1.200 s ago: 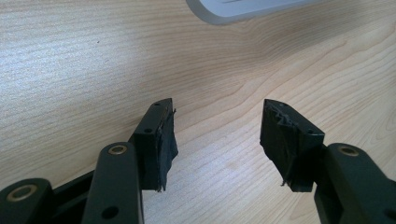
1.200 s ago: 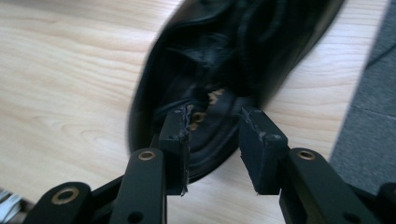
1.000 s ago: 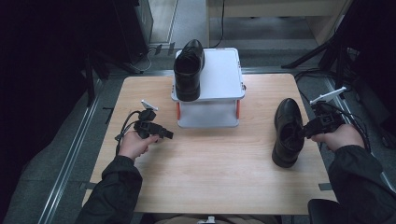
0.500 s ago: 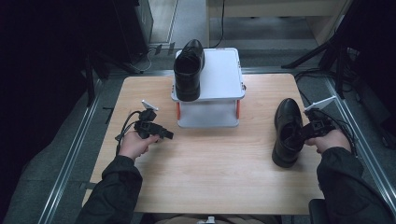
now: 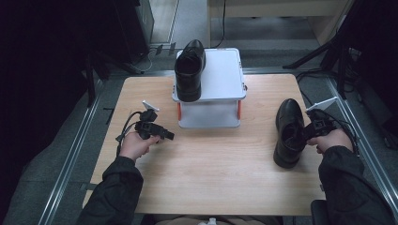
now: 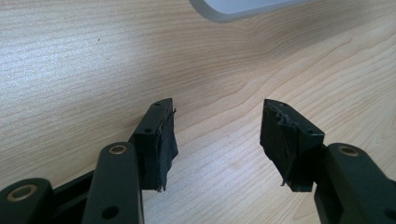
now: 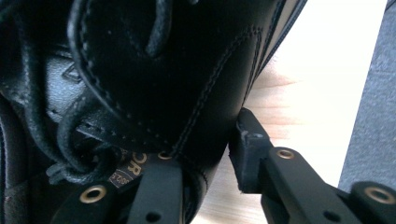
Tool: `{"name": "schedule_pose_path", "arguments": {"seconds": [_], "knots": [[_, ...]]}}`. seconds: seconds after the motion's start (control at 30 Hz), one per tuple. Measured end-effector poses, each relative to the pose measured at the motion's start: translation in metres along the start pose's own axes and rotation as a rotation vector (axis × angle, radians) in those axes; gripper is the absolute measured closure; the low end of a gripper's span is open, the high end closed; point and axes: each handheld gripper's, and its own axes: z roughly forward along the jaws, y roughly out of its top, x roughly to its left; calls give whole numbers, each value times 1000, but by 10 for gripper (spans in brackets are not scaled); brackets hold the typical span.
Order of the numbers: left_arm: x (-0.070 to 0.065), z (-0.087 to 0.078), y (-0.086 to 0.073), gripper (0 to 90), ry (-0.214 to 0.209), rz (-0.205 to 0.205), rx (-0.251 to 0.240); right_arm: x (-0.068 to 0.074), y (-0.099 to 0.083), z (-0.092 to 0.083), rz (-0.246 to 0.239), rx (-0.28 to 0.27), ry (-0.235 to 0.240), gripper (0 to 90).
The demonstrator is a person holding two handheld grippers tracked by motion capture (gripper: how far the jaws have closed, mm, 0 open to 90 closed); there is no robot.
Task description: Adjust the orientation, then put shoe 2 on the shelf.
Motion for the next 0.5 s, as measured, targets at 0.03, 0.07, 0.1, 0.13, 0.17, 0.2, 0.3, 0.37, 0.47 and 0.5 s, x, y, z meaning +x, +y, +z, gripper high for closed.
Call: {"name": "schedule_pose_path", "arguments": {"seconds": [0.03, 0.07, 0.1, 0.13, 0.17, 0.2, 0.3, 0.37, 0.47, 0.5], "knots": [[0, 0, 0, 447, 0, 1, 0, 0, 0, 0, 6, 2, 0, 776], [0, 1, 0, 447, 3, 1, 0, -1, 1, -1, 17, 4, 2, 783], [0, 1, 0, 447, 3, 1, 2, -2, 1, -2, 23, 6, 3, 791], [0, 2, 0, 447, 3, 1, 1, -2, 2, -3, 36, 5, 4, 796], [0, 2, 0, 448, 3, 1, 1, -3, 3, -4, 37, 9, 2, 800], [0, 2, 0, 448, 3, 2, 1, -4, 4, -5, 44, 10, 1, 803], [1, 1, 0, 447, 5, 0, 2, -6, 7, -8, 60, 10, -2, 822], [1, 0, 0, 447, 4, 0, 4, -7, 10, -10, 71, -2, 0, 839], [1, 0, 0, 448, 2, 0, 2, -3, 15, -12, 58, -1, 7, 859], [1, 0, 0, 447, 3, 1, 3, 0, 17, -12, 47, 2, 1, 861]]}}
